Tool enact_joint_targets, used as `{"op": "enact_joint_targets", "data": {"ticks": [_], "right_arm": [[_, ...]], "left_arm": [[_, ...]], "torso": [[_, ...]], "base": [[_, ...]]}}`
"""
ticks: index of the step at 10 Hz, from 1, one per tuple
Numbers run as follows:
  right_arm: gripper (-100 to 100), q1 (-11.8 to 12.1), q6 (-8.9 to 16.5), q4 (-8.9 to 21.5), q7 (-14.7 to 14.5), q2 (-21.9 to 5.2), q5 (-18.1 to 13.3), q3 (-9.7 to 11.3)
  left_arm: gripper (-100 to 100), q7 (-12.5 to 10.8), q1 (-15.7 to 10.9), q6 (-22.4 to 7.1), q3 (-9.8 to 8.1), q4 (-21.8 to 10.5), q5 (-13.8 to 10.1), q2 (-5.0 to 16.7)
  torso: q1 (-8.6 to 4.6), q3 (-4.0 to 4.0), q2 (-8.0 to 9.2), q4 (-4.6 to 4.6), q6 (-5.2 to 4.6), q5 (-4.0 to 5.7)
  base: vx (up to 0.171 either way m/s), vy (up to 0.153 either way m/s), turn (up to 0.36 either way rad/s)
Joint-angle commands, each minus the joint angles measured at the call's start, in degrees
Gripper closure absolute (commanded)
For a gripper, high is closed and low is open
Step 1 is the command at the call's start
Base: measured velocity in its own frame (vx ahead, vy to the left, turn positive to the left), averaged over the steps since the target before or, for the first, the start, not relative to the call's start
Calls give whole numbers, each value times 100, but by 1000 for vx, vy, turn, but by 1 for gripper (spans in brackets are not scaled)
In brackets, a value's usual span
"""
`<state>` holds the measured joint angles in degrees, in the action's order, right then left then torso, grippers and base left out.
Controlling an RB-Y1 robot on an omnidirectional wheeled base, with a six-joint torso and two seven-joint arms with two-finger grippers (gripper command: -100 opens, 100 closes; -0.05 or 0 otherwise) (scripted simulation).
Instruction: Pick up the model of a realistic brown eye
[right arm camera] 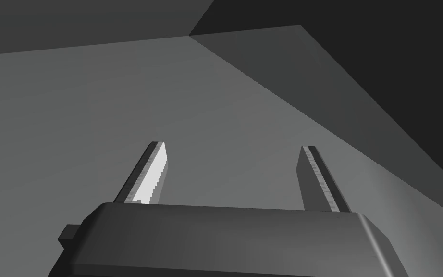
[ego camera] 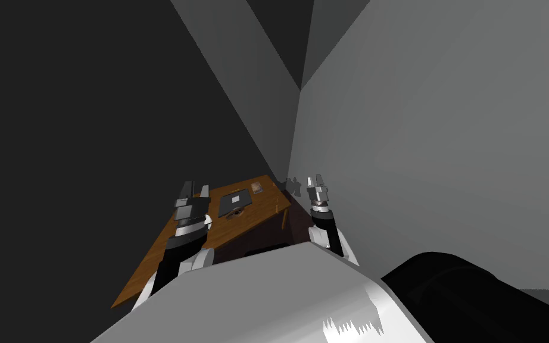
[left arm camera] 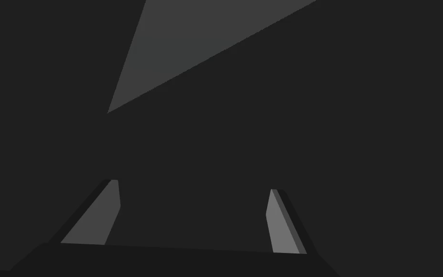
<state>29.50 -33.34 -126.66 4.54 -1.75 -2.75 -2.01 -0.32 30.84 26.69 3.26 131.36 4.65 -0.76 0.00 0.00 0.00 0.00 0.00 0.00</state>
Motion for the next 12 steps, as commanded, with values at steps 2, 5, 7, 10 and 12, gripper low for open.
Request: {"op": "enact_joint_targets", "data": {"ticks": [2, 5, 7, 10, 12], "right_arm": [[0, 0, 0, 0, 0, 0, 0, 0], [0, 0, 0, 0, 0, 0, 0, 0], [0, 0, 0, 0, 0, 0, 0, 0], [0, 0, 0, 0, 0, 0, 0, 0], [0, 0, 0, 0, 0, 0, 0, 0]], "left_arm": [[-100, -36, -14, -55, -108, -110, 4, 309], [-100, -120, -47, -198, -348, -376, 7, 674], [-100, -197, -84, -343, -554, -624, 3, 861], [-100, -340, -182, -633, -899, -1078, -21, 1051], [-100, -394, -229, -752, -1017, -1250, -36, 1092]], "torso": [[-1, 0, 0, 0, 0, 0], [-9, 0, 0, 0, 0, 2], [-12, -1, 1, 0, 0, 2], [-16, 0, -1, 0, 0, 4], [-17, 1, -2, 1, 0, 4]], "base": [[0, -13, 0], [-2, -30, -2], [-5, -42, -6], [2, -50, -14], [4, -43, -12]]}}
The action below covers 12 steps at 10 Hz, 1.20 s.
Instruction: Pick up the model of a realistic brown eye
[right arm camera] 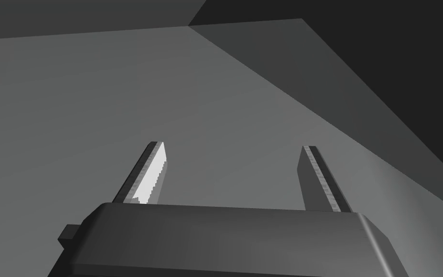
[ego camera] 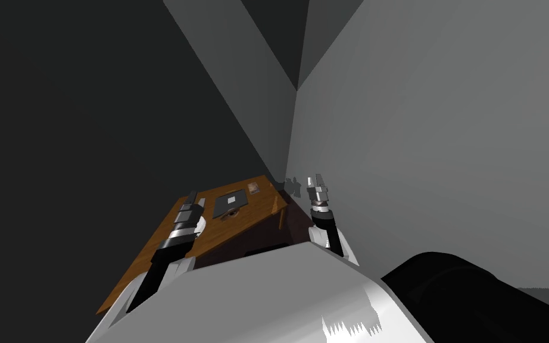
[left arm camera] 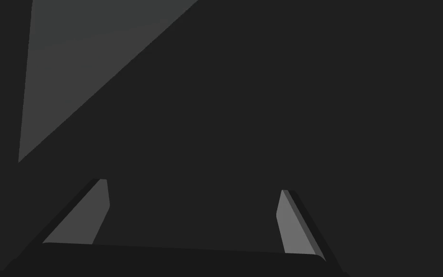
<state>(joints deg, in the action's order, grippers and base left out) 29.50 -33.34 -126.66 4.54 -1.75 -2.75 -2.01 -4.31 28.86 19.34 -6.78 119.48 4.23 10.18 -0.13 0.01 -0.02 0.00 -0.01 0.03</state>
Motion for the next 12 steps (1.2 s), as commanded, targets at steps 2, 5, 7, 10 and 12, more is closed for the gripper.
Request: {"op": "enact_joint_targets", "data": {"ticks": [2, 5, 7, 10, 12], "right_arm": [[0, 0, 0, 0, 0, 0, 0, 0], [0, 0, 0, 0, 0, 0, 0, 0], [0, 0, 0, 0, 0, 0, 0, 0], [0, 0, 0, 0, 0, 0, 0, 0], [0, 0, 0, 0, 0, 0, 0, 0]], "left_arm": [[-100, -112, -145, -289, -244, -413, -37, 53], [-100, -238, -288, -609, -459, -829, -99, 84], [-100, -304, -370, -786, -557, -1051, -137, 94], [-100, -440, -552, -1169, -729, -1504, -229, 112], [-100, -508, -653, -1374, -802, -1712, -282, 123]], "torso": [[1, -1, 2, 0, 0, -1], [0, 0, 0, 0, 0, 0], [6, -1, 2, 0, 1, -1], [3, 0, 1, 0, 1, 0], [4, -1, 1, 0, 1, 0]], "base": [[-2, -39, -28], [2, -40, -24], [-2, -22, -20], [2, -33, -36], [2, -28, -30]]}}
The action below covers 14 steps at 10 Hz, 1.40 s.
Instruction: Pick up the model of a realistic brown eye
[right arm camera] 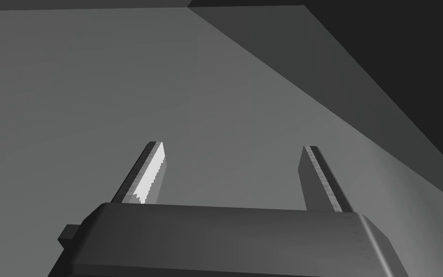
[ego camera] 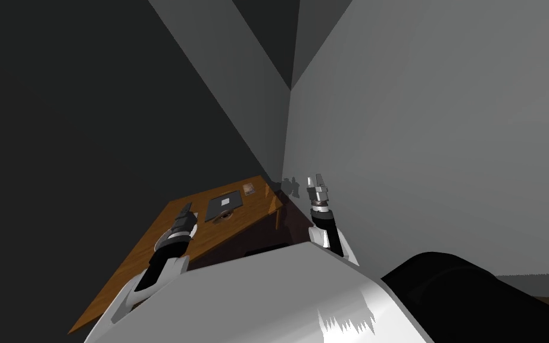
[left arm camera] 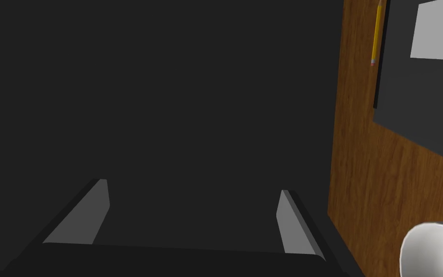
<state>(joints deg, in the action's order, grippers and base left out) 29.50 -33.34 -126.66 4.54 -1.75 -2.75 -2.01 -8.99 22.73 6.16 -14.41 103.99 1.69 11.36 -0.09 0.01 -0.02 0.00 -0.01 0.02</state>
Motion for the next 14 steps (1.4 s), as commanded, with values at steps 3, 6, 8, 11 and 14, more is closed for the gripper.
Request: {"op": "enact_joint_targets", "data": {"ticks": [3, 6, 8, 11, 14], "right_arm": [[0, 0, 0, 0, 0, 0, 0, 0], [0, 0, 0, 0, 0, 0, 0, 0], [0, 0, 0, 0, 0, 0, 0, 0], [0, 0, 0, 0, 0, 0, 0, 0], [0, 0, 0, 0, 0, 0, 0, 0]], "left_arm": [[-100, -178, -259, -471, -155, -561, -146, 34], [-100, -245, -376, -708, -197, -867, -211, 53], [-100, -311, -498, -933, -229, -1090, -279, 75], [-100, -438, -753, -1379, -262, -1520, -423, 128], [-100, -555, -1020, -1766, -256, -1861, -574, 195]], "torso": [[3, -1, 1, 0, 0, -1], [2, 0, 1, 0, 0, 0], [3, 0, 1, 0, 0, -1], [6, -1, 2, -1, 2, 0], [5, 0, 0, 0, 1, -1]], "base": [[2, -25, -43], [2, -20, -32], [2, -19, -36], [1, -13, -46], [5, -13, -53]]}}
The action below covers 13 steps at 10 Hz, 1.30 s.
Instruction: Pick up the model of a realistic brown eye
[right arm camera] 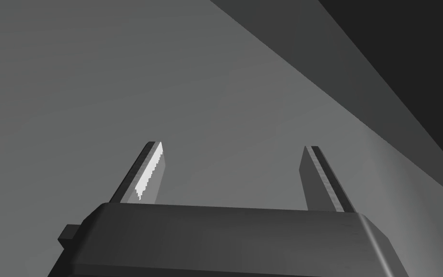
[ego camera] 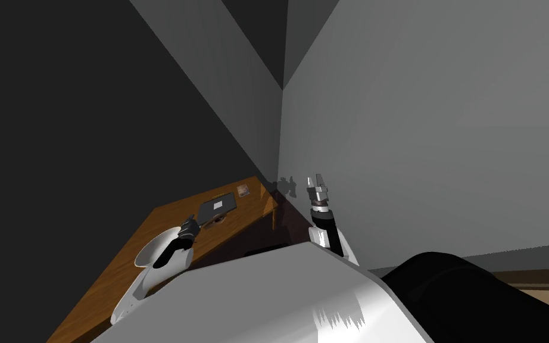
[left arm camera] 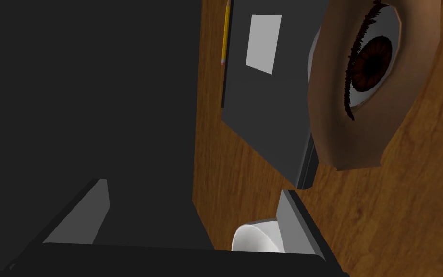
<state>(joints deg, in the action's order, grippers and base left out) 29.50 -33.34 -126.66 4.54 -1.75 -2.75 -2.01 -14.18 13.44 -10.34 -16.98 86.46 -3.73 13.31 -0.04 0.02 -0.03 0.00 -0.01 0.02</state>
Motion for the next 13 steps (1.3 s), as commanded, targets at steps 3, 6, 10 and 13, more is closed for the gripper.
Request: {"op": "enact_joint_targets", "data": {"ticks": [3, 6, 10, 13], "right_arm": [[0, 0, 0, 0, 0, 0, 0, 0], [0, 0, 0, 0, 0, 0, 0, 0], [0, 0, 0, 0, 0, 0, 0, 0], [0, 0, 0, 0, 0, 0, 0, 0]], "left_arm": [[-100, -89, -226, -404, 17, -352, -108, 39], [-100, -187, -495, -821, 73, -692, -259, 122], [-100, -308, -873, -1368, 201, -1123, -474, 244], [-100, -398, -1191, -1862, 360, -1462, -665, 357]], "torso": [[3, 0, 1, 0, 1, -1], [4, -1, 2, 0, 3, 0], [6, 0, 1, 0, 2, -1], [8, 1, -1, 1, 2, -1]], "base": [[4, -6, -39], [6, -2, -43], [8, 4, -62], [11, 12, -73]]}}
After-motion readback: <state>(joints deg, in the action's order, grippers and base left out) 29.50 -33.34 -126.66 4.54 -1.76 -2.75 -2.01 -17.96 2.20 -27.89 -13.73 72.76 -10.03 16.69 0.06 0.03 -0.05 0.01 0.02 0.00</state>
